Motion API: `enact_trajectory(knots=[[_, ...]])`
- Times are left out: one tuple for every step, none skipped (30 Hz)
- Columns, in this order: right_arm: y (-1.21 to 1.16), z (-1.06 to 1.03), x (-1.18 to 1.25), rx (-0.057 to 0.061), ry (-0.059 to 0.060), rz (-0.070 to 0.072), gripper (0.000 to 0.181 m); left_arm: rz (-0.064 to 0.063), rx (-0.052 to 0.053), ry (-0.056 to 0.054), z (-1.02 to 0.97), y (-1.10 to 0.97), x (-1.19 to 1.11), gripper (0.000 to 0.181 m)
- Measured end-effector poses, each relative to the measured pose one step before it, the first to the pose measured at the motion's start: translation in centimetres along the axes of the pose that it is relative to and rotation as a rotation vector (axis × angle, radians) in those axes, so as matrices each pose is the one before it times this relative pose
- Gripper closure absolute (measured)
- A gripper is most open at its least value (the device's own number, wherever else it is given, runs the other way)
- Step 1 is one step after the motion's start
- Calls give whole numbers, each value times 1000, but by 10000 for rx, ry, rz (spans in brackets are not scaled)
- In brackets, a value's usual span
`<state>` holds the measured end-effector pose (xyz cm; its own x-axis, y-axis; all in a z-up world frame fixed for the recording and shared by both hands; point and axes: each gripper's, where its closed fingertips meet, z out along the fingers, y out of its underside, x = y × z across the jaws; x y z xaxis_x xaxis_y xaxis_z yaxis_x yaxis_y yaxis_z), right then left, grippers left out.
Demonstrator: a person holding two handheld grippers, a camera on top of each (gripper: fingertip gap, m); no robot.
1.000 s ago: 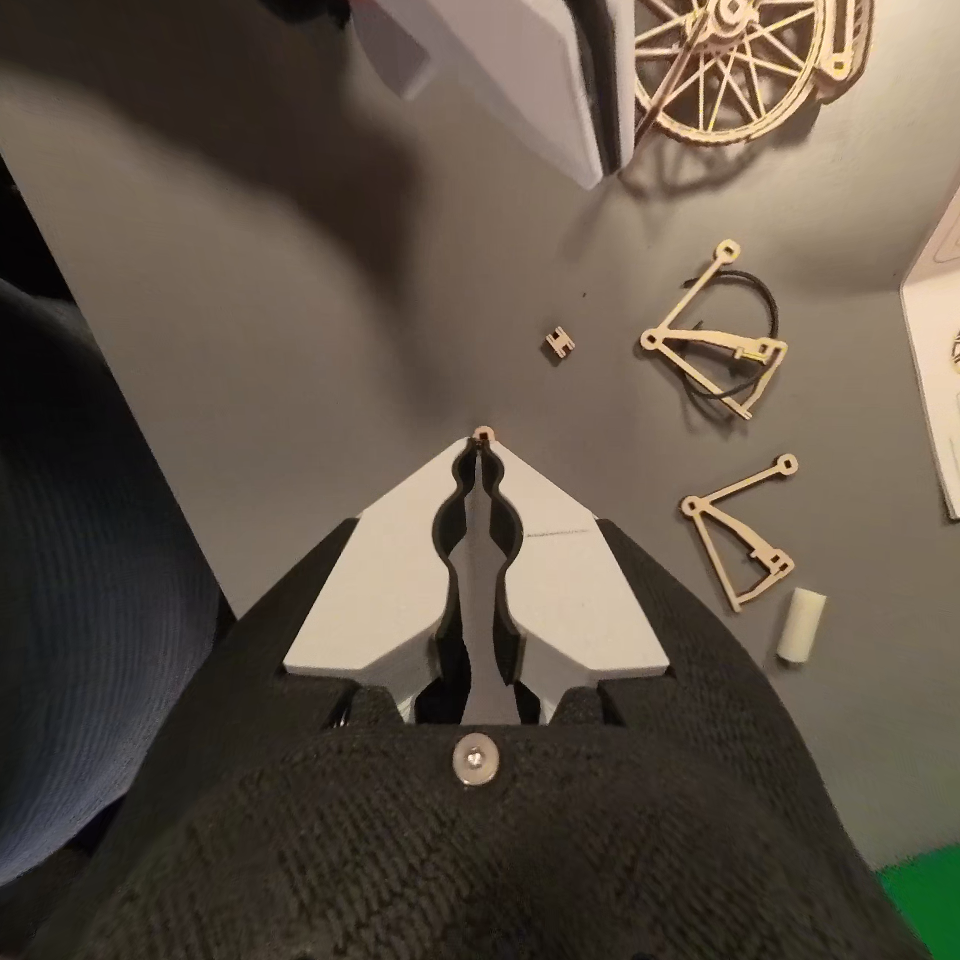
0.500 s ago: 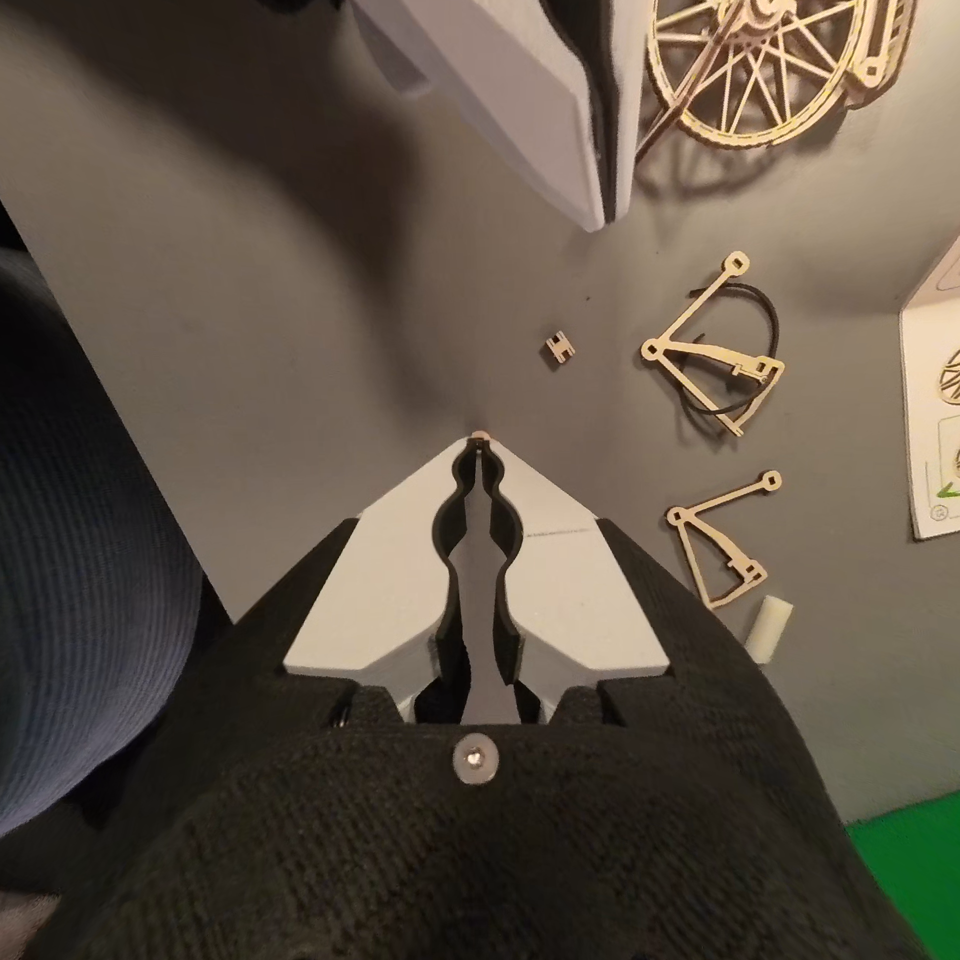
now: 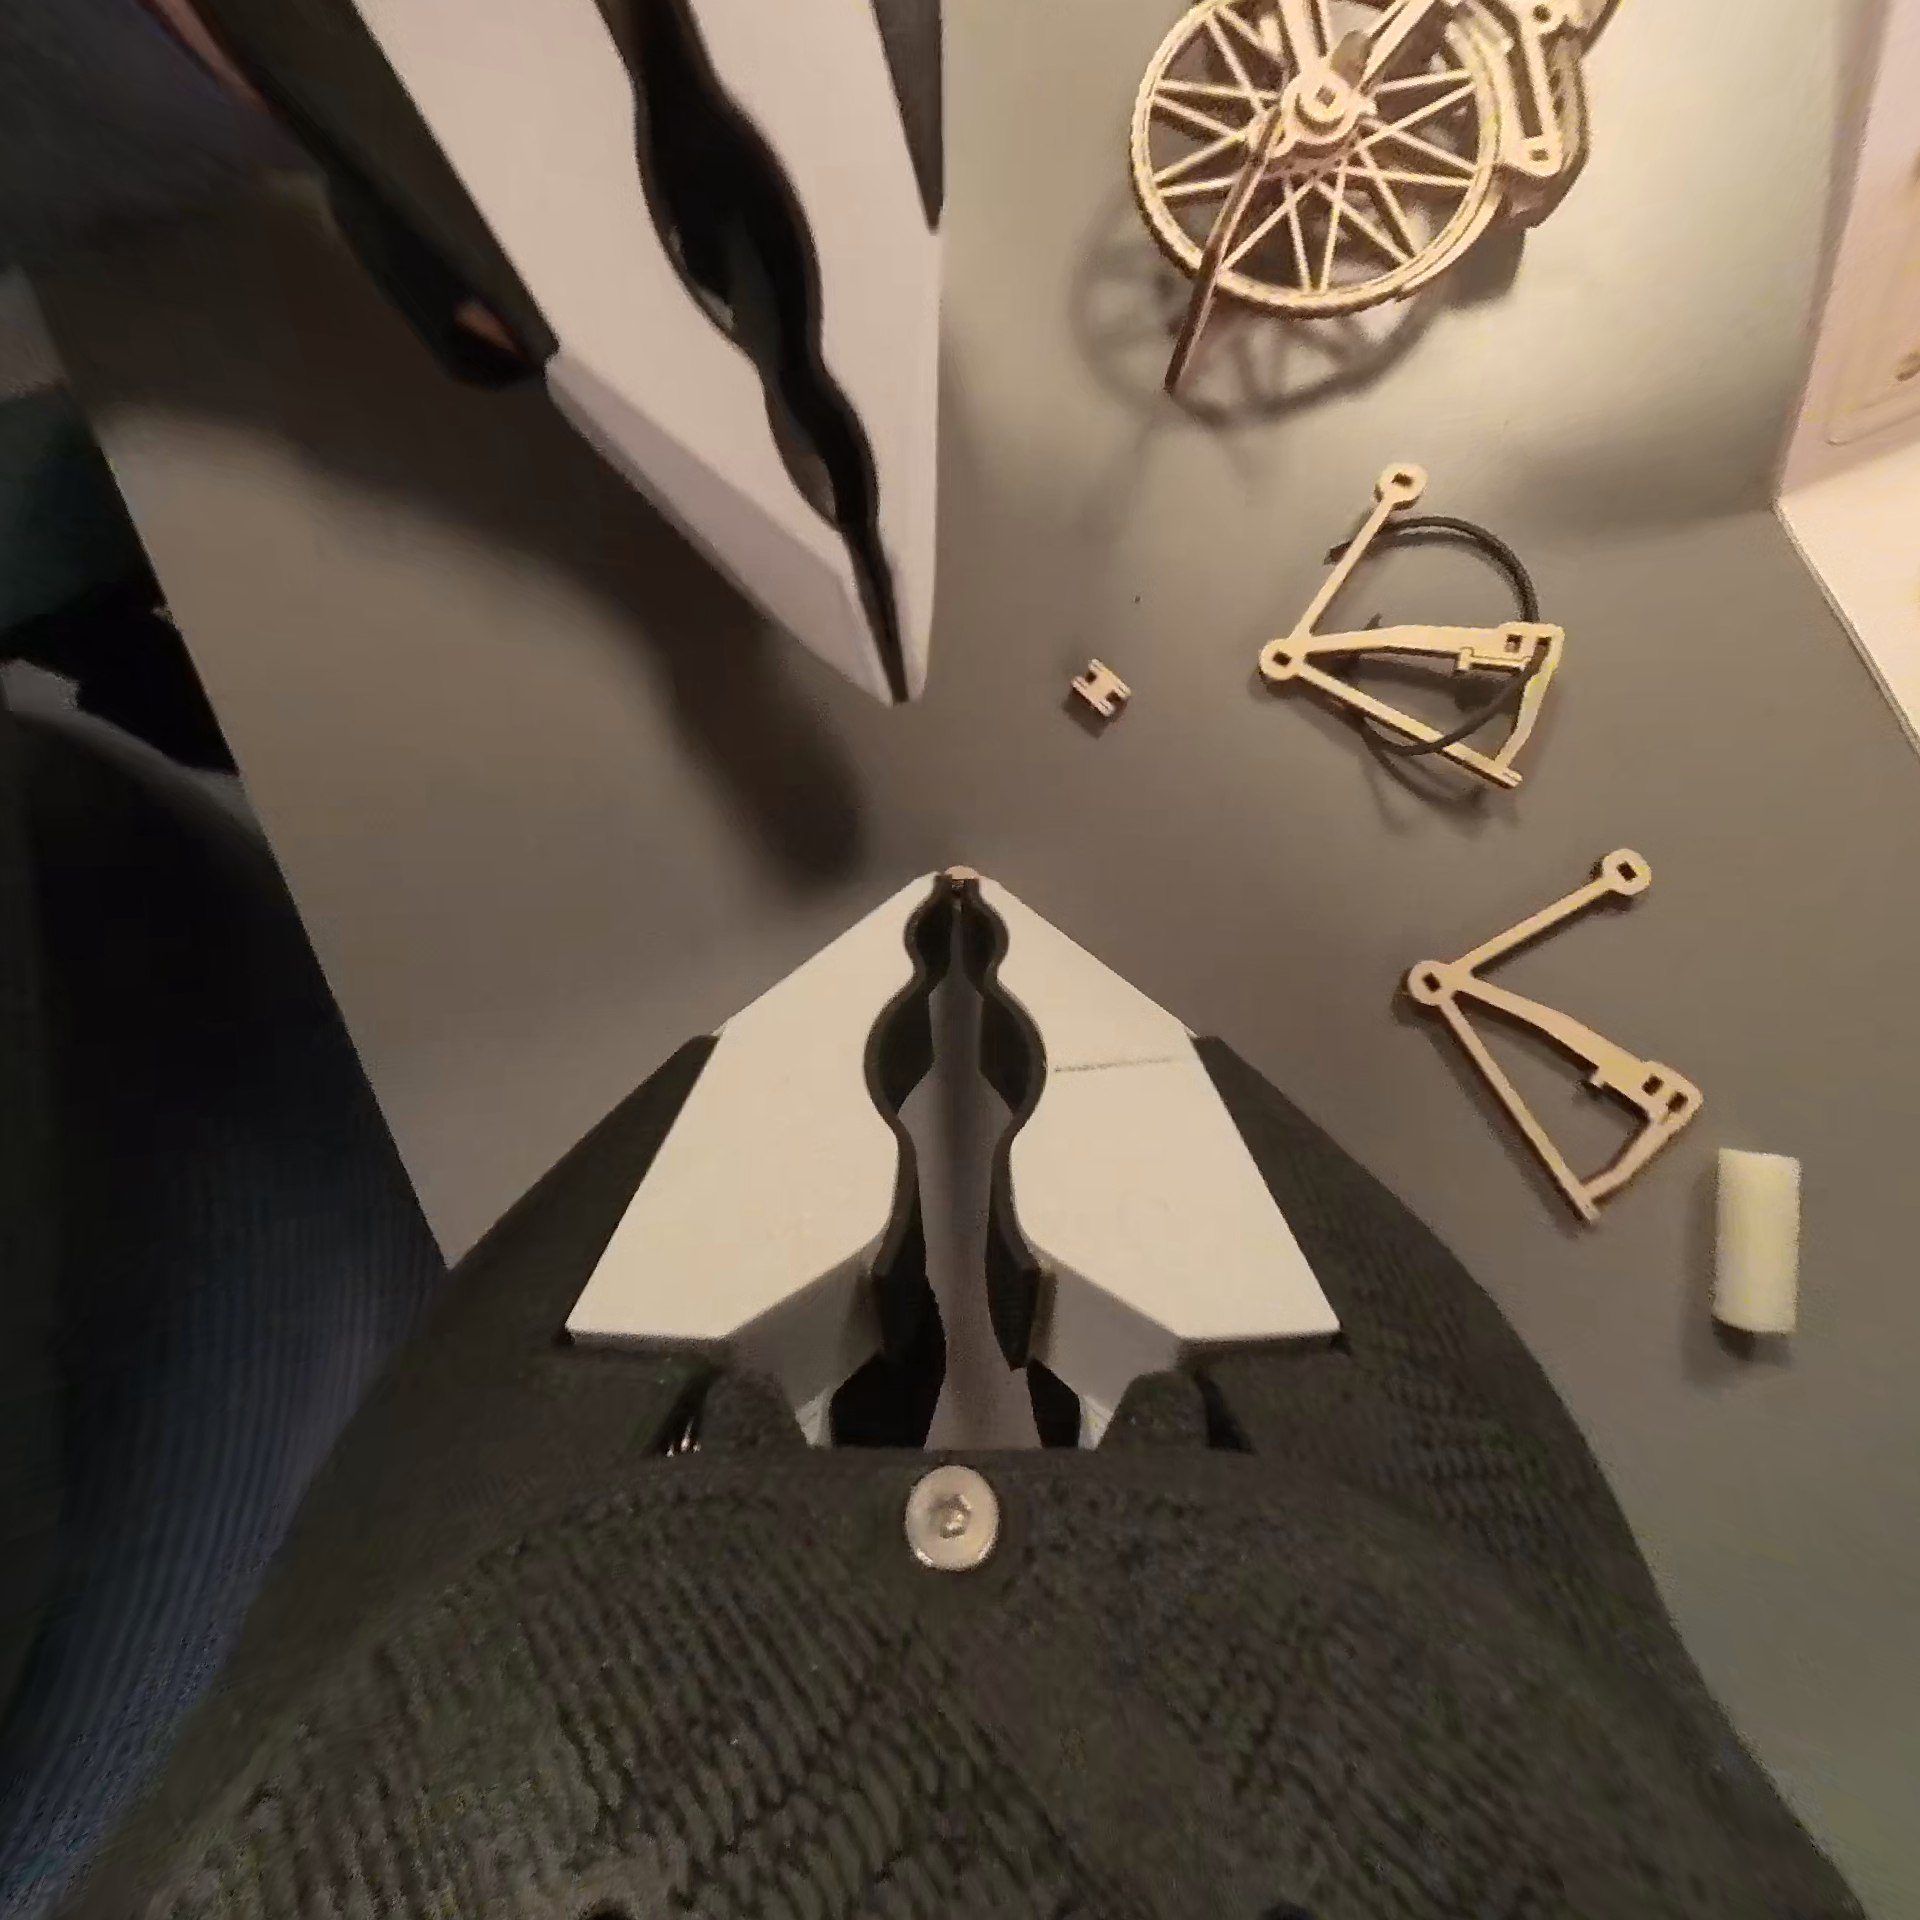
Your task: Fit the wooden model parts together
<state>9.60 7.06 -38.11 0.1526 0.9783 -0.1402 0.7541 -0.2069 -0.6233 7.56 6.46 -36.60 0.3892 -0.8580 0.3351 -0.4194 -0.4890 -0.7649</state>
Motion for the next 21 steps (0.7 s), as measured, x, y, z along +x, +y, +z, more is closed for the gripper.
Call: enact_trajectory(knots=[[-5,5,12,121,112,-22,181,-110,-159,57,294,219,198,181],[-8,-5,-3,46,122,-70,181,-115,-176,58,327,230,201,181],[-26,19,-2,3,123,-138,181,-95,-173,27,356,225,141,181],[-77,69,-36,40,111,-170,181,-18,-119,-76,305,156,16,181],[-151,122,-56,112,88,-78,181,24,-89,-172,173,105,-153,181],[-174,127,-13,183,59,41,181,-6,-28,-205,31,6,-230,181],[-198,121,37,272,41,139,181,-56,75,-164,-123,-128,-230,181],[-207,122,-63,356,-102,285,181,-135,135,-140,-232,-190,-285,181],[-290,79,-165,448,-235,445,181,-163,129,-103,-294,-171,-293,181],[-330,10,-74,520,-212,478,181,-164,108,-108,-340,-111,-339,181],[-279,-38,-5,461,-188,444,181,-139,107,-61,-341,-89,-266,181],[-338,-112,-7,440,-185,395,181,-121,142,-11,-348,-124,-163,181],[-523,-268,4,415,-135,294,181,-133,112,-17,-324,-78,-146,181],[-739,-338,-9,521,-111,181,181,-88,120,40,-287,-102,-34,181],[-614,-252,-128,427,-200,217,181,-56,228,119,-276,-270,160,181],[-584,-186,-365,413,-339,217,181,-3,283,206,-294,-379,317,181],[-670,-175,-397,458,-337,248,181,119,376,311,-353,-530,528,181],[-768,-175,-522,506,-413,268,181,172,569,224,-431,-846,463,181],[-839,-167,-653,518,-520,311,181,282,701,287,-487,-1077,610,172],[-855,-129,-637,515,-518,331,181,356,763,228,-511,-1195,616,165],[-751,-86,-525,439,-457,350,181,452,636,115,-461,-1087,509,160]])
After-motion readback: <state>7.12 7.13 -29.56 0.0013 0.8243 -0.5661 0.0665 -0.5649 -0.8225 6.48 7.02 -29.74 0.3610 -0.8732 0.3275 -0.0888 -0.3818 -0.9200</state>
